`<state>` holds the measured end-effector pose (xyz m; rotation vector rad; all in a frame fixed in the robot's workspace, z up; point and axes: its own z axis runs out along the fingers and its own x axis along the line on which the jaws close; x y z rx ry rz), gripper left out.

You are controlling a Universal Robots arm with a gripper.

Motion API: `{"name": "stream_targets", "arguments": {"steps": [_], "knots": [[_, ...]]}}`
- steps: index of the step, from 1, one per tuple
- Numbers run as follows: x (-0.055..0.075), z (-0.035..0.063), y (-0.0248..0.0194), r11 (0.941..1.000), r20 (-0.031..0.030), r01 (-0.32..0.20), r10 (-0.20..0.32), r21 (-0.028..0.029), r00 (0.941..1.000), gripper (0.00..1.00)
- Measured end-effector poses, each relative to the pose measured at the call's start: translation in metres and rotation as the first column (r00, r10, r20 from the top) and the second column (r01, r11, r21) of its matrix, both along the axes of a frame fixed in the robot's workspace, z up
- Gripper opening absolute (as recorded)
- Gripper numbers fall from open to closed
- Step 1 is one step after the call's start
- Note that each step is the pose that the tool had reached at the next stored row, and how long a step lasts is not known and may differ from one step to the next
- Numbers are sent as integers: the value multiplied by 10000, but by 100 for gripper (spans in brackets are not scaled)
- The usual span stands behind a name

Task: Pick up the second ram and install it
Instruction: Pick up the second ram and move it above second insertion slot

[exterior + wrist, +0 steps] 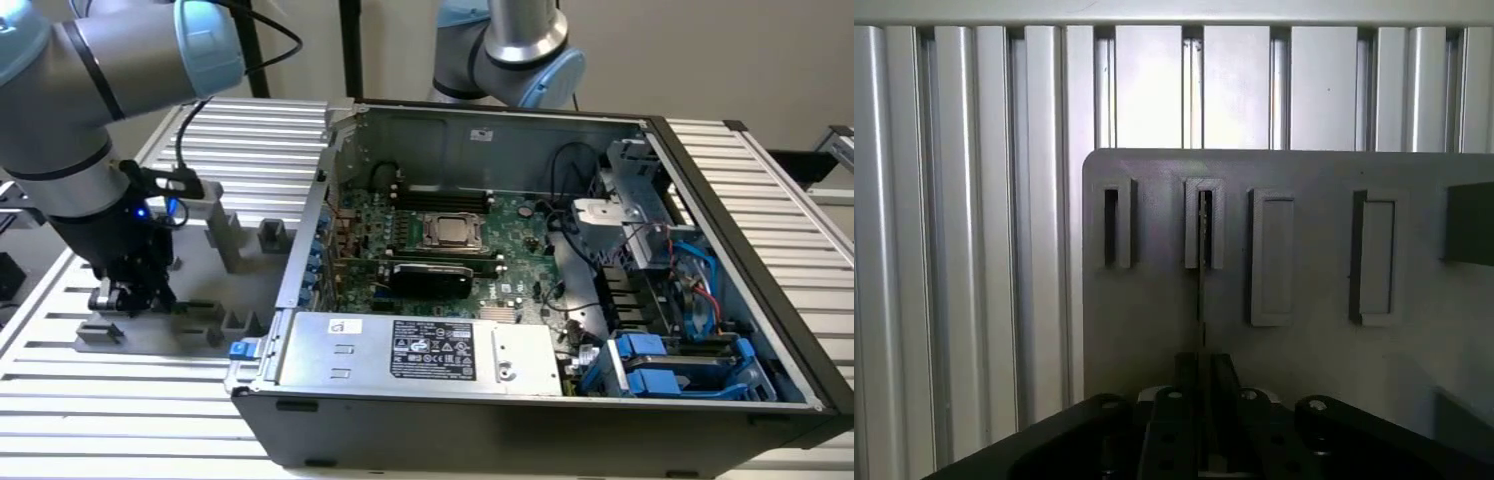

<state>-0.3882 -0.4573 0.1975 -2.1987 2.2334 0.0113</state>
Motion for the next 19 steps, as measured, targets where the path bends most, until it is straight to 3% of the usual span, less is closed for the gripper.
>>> {"name": "stream_targets", "arguments": {"steps": [10,11,19], "knots": [[0,-12,0,10000,-1,0,0,-1,10000,100],[0,-12,0,10000,-1,0,0,-1,10000,0],[0,-13,0,10000,-1,0,0,-1,10000,0]]}}
